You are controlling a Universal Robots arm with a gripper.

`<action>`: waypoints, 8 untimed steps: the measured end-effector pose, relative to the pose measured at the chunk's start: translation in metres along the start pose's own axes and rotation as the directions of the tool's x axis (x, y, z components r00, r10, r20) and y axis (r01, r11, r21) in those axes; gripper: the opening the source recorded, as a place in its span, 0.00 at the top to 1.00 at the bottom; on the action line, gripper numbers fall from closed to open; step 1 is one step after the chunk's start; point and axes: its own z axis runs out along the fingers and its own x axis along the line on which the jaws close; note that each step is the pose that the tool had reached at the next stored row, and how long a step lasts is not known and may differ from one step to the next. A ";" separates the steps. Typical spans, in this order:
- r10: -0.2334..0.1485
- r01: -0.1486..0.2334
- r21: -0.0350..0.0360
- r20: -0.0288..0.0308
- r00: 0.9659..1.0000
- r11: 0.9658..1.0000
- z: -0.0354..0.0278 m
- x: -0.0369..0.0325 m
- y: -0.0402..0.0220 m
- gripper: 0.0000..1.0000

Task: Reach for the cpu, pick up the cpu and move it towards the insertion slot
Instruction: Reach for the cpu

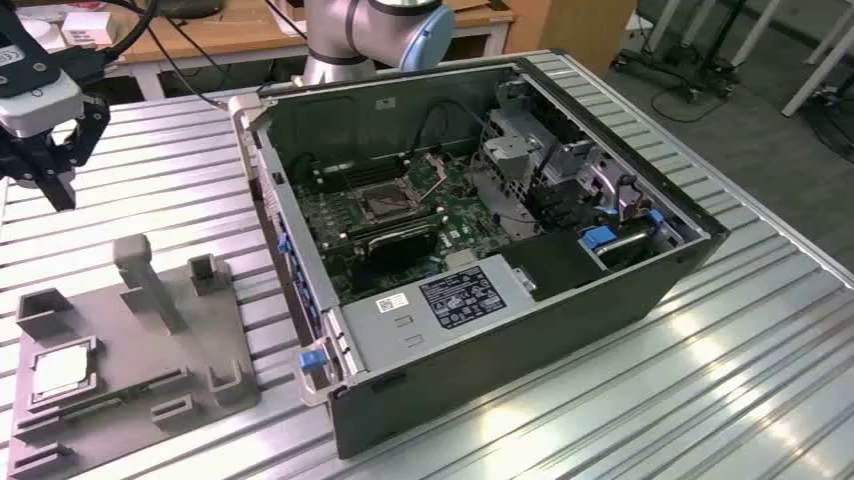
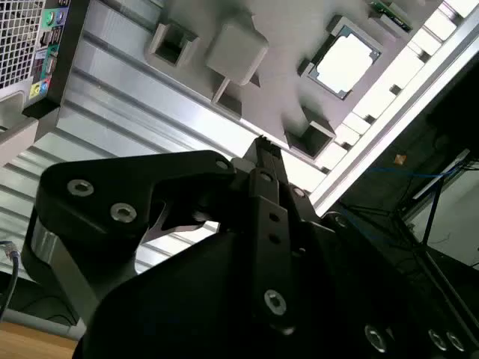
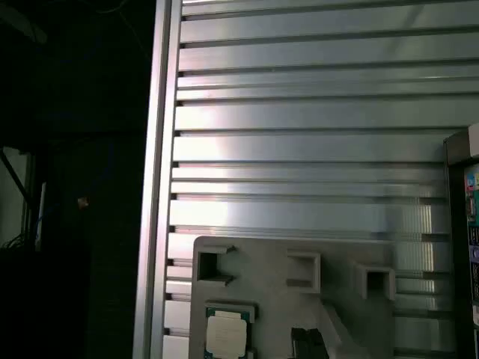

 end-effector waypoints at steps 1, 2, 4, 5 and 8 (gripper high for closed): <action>0.000 0.000 0.000 0.000 1.000 1.000 0.0000 0.0000 0.0000 0.89; 0.000 0.000 0.000 0.000 1.000 1.000 0.0000 0.0000 0.0000 0.89; 0.000 0.000 0.000 0.000 1.000 1.000 0.0000 0.0000 0.0000 0.89; 0.000 0.000 0.000 0.000 1.000 1.000 -0.0001 0.0001 0.0000 0.89; 0.000 0.000 0.000 0.000 1.000 1.000 0.0000 0.0009 0.0000 0.89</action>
